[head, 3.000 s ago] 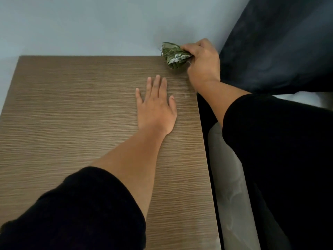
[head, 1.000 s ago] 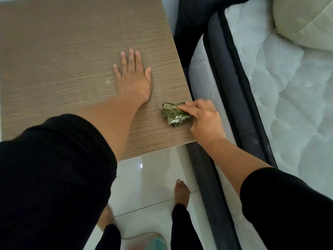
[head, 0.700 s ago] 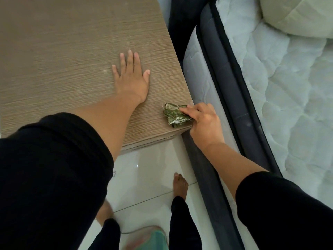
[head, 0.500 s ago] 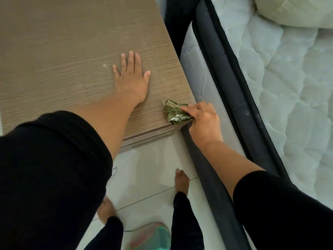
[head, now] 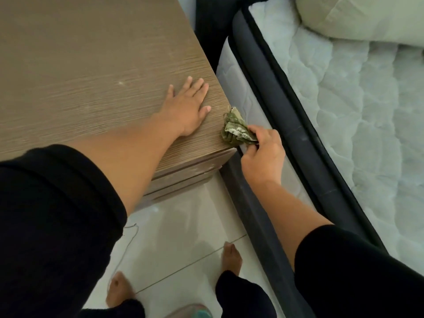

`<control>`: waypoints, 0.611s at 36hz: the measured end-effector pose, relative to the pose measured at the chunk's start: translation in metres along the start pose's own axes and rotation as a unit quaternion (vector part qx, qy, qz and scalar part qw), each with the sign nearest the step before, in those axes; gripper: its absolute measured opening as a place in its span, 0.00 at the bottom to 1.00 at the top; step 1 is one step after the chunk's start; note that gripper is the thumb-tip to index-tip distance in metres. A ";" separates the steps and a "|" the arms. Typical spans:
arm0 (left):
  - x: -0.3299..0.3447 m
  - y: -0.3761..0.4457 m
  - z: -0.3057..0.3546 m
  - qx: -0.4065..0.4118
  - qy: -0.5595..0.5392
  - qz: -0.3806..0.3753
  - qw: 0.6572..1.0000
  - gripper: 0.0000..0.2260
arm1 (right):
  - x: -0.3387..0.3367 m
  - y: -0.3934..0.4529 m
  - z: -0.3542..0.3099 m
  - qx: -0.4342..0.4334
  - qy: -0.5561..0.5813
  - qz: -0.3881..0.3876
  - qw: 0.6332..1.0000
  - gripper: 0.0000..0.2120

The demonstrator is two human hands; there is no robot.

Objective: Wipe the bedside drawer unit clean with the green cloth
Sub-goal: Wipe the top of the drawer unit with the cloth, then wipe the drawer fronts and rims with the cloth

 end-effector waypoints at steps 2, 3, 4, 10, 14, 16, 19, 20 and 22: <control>0.002 0.003 0.004 -0.005 0.005 -0.003 1.000 0.26 | 0.004 -0.003 0.004 -0.016 0.006 0.000 1.000 0.19; 0.004 0.006 0.007 -0.009 0.010 0.003 1.000 0.27 | 0.006 -0.004 0.008 -0.029 0.010 0.005 1.000 0.18; 0.005 0.008 0.009 -0.010 0.014 0.004 1.000 0.27 | 0.008 -0.005 0.011 -0.036 0.015 0.007 0.999 0.17; 0.009 0.013 0.011 -0.012 0.049 0.042 0.998 0.27 | 0.024 -0.007 0.024 -0.080 0.061 0.058 0.993 0.15; 0.007 0.015 0.009 -0.014 0.056 0.044 0.997 0.27 | 0.031 -0.009 0.029 -0.099 0.091 0.112 0.985 0.15; 0.008 0.014 0.009 -0.010 0.061 0.047 0.997 0.26 | 0.033 -0.015 0.033 -0.122 0.111 0.147 0.975 0.15; 0.007 0.016 0.008 -0.003 0.064 0.048 0.997 0.26 | 0.039 -0.016 0.036 -0.149 0.136 0.185 0.962 0.15; 0.008 0.017 0.007 -0.003 0.067 0.054 0.996 0.26 | 0.040 -0.017 0.038 -0.162 0.145 0.200 0.955 0.15; 0.008 0.017 0.006 -0.005 0.069 0.053 0.996 0.26 | 0.044 -0.017 0.040 -0.178 0.156 0.218 0.947 0.15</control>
Point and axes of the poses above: each hand's wrist, its own y-axis towards the middle knuckle, its own x-axis out of the palm, z = x × y, the point moved 5 cm from there along y, towards the middle knuckle, and after that the axes turned 11 degrees about y, right-handed, at the moved point
